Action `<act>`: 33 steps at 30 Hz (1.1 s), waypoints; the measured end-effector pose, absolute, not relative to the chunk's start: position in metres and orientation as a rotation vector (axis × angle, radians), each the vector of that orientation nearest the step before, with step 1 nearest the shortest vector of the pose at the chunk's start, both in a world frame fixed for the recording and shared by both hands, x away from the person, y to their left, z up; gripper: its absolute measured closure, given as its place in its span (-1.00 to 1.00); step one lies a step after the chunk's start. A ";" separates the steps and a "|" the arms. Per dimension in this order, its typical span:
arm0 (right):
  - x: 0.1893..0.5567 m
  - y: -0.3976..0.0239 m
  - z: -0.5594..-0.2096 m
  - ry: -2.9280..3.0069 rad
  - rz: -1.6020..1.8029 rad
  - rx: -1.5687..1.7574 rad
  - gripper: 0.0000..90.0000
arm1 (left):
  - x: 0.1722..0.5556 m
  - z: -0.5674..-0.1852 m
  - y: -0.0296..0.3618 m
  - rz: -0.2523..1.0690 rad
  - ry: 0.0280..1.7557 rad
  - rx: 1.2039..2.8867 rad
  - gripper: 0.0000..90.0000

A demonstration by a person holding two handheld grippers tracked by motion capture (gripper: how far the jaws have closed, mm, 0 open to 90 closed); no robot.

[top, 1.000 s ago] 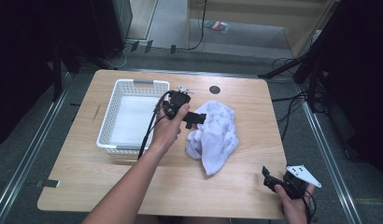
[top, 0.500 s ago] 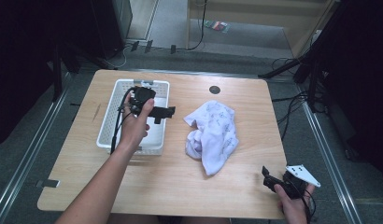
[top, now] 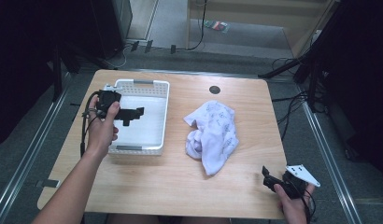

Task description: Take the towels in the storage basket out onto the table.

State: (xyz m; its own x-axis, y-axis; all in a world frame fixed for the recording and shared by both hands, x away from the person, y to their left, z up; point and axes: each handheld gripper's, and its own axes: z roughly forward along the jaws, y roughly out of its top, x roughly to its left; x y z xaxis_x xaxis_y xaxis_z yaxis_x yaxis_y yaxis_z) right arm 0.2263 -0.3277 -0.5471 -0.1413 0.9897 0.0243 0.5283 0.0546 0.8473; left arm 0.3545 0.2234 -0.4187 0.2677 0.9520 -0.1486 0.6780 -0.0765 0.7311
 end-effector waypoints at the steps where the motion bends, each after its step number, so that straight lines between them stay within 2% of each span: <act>1: 0.226 -0.328 -0.547 1.736 0.985 1.526 -0.81 | 0.352 -0.419 0.228 0.490 1.484 1.827 -1.00; 16: 0.227 -0.328 -0.547 1.736 0.978 1.533 -0.81 | 0.325 -0.429 0.280 0.539 1.537 1.780 -1.00; 33: 0.227 -0.328 -0.547 1.728 0.973 1.538 -0.81 | 0.275 -0.451 0.324 0.583 1.544 1.671 -1.00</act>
State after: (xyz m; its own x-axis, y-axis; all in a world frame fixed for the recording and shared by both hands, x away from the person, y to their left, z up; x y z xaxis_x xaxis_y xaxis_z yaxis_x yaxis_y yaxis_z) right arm 0.2271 -0.3280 -0.5472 -0.1284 0.9915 0.0223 0.5332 0.0501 0.8445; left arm 0.2755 0.3245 -0.4508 0.1599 0.9727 -0.1679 0.6186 0.0338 0.7849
